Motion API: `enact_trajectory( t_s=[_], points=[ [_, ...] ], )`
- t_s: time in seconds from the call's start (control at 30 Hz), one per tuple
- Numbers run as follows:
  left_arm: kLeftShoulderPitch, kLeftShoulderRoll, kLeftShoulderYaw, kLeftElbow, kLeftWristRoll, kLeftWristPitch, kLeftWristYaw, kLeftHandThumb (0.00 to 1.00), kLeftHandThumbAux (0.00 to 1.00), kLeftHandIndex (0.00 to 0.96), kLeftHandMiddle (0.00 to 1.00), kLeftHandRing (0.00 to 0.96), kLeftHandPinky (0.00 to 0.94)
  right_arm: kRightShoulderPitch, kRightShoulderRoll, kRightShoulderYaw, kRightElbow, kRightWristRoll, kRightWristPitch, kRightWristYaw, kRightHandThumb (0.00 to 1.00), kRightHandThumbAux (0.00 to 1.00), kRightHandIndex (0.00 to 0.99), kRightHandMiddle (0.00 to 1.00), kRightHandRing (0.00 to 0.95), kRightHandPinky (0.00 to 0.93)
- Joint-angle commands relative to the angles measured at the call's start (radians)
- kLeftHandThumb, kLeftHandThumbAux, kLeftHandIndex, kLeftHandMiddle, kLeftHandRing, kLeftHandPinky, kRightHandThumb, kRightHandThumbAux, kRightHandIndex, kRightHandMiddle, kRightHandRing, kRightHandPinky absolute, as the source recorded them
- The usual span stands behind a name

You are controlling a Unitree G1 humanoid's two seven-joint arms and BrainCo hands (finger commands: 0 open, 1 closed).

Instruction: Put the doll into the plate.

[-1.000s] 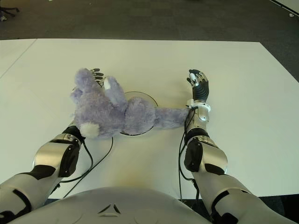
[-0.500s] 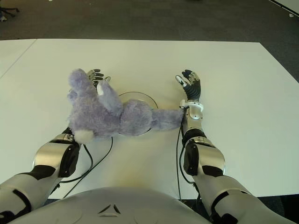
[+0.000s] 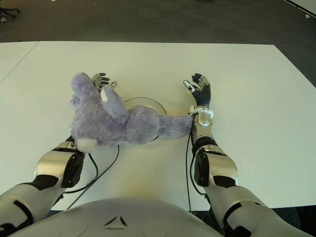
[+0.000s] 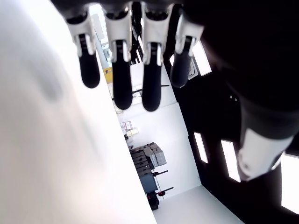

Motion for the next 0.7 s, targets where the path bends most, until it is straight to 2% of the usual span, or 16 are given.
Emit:
enact_trajectory(
  t_s=[0.03,0.17,0.63,0.7],
  points=[
    [0.216,-0.035,-0.004,0.129,-0.001,0.107,-0.033,0.000,0.670,0.264,0.364,0.350,0.279,0.248,0.089,-0.011,0.128,0.008,0.036,-0.003,0.000,0.686,0.236,0.267,0.260,0.249],
    [0.216,-0.036,-0.001,0.129,-0.005,0.108,-0.036,0.000,0.665,0.267,0.367,0.347,0.250,0.248,0.088,-0.007,0.128,0.005,0.039,-0.010,0.000,0.696,0.242,0.274,0.268,0.247],
    [0.214,-0.039,0.001,0.129,-0.005,0.109,-0.032,0.000,0.685,0.269,0.379,0.354,0.259,0.244,0.085,-0.012,0.128,0.013,0.045,-0.004,0.006,0.729,0.262,0.288,0.274,0.273],
    [0.215,-0.039,-0.003,0.128,0.000,0.101,-0.021,0.000,0.664,0.260,0.363,0.340,0.275,0.242,0.086,-0.020,0.128,0.021,0.041,0.004,0.015,0.748,0.260,0.291,0.279,0.280]
  ],
)
